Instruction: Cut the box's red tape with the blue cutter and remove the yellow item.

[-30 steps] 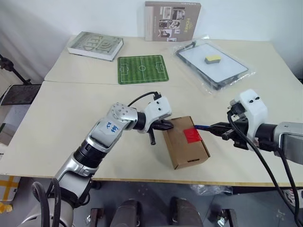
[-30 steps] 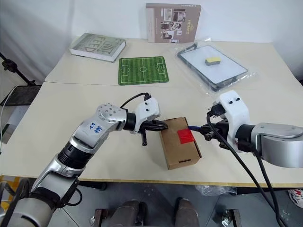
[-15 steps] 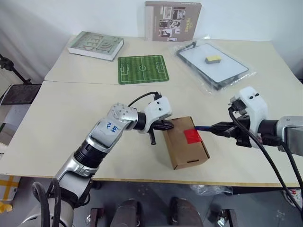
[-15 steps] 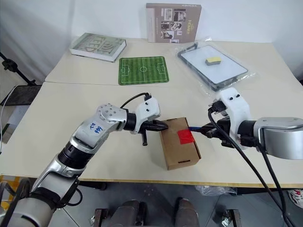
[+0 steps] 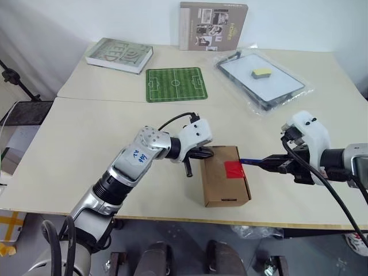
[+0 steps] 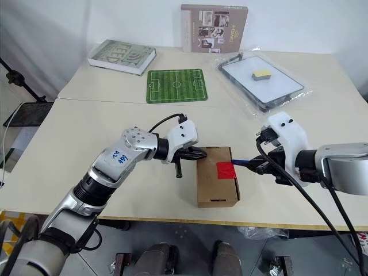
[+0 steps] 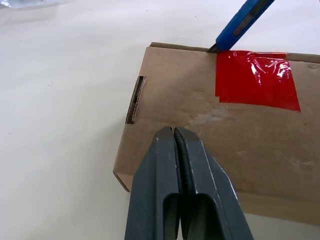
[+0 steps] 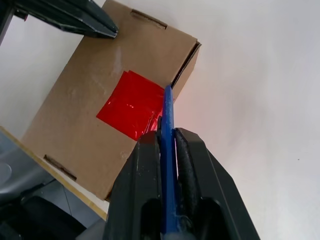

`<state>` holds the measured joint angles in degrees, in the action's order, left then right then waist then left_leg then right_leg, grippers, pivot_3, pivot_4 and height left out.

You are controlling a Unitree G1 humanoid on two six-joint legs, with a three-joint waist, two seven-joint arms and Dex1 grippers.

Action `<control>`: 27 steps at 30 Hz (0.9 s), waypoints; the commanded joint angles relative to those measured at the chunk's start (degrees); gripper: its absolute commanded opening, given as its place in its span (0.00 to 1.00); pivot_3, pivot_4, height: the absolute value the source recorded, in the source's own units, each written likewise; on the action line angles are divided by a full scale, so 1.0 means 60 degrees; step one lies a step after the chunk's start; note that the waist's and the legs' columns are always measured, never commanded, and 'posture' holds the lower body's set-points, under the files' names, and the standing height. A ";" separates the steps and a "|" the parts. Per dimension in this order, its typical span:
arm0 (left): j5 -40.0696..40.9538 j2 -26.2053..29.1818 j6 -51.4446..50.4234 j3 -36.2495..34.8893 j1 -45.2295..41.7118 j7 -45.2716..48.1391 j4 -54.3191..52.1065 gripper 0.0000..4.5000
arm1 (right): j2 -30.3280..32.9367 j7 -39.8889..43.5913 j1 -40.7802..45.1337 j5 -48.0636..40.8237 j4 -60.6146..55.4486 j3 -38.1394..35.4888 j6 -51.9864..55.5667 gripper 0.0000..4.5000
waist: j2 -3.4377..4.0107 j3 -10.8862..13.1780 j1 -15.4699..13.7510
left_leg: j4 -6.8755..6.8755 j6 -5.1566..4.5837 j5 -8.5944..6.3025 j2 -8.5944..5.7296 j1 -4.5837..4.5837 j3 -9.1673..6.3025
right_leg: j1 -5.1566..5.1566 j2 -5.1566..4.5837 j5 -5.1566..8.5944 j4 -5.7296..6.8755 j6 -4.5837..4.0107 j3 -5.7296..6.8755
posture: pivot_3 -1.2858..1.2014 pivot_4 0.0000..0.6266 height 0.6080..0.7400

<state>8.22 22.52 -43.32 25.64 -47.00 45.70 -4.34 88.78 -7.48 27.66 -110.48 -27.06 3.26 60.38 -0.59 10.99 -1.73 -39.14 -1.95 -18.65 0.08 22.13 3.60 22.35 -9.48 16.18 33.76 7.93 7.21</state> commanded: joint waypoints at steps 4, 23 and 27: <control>-0.0525 0.0145 -0.0636 0.0968 0.0292 0.0276 0.0100 0.01 | -0.0205 -0.0006 0.0092 -0.0420 -0.0478 0.0765 0.0085 0.03 | -0.0024 -0.0033 0.0003 | 0.0000 0.0002 -0.0001 0.0003 0.0000 -0.0003 | -0.0001 0.0000 -0.0001 -0.0005 -0.0001 0.0002 | 0.52 0.24 1.00; -0.1257 0.0135 0.0010 0.1326 0.0309 0.0506 0.0489 0.01 | 0.0608 0.1422 -0.0676 -0.0420 -0.1025 0.0975 -0.0331 0.03 | -0.0025 -0.0102 0.0009 | 0.0000 -0.0003 -0.0019 0.0014 0.0004 -0.0019 | -0.0019 -0.0003 0.0000 -0.0041 -0.0004 0.0027 | 0.52 0.24 1.00; -0.1335 0.0098 0.0037 0.1324 0.0337 0.0473 0.0519 0.01 | 0.0690 0.1576 -0.1170 -0.0420 -0.1155 0.0917 -0.0686 0.03 | -0.0004 -0.0141 0.0010 | 0.0000 -0.0001 -0.0027 0.0020 -0.0002 -0.0030 | -0.0037 -0.0003 0.0000 -0.0053 -0.0004 0.0039 | 0.52 0.24 1.00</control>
<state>2.84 22.93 -41.25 29.17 -47.80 48.33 -5.70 93.15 -2.30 22.76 -110.40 -27.97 6.18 54.92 -0.61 10.15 -1.67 -39.13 -1.94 -18.83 0.22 22.10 3.41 22.11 -9.50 16.18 33.43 7.91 7.45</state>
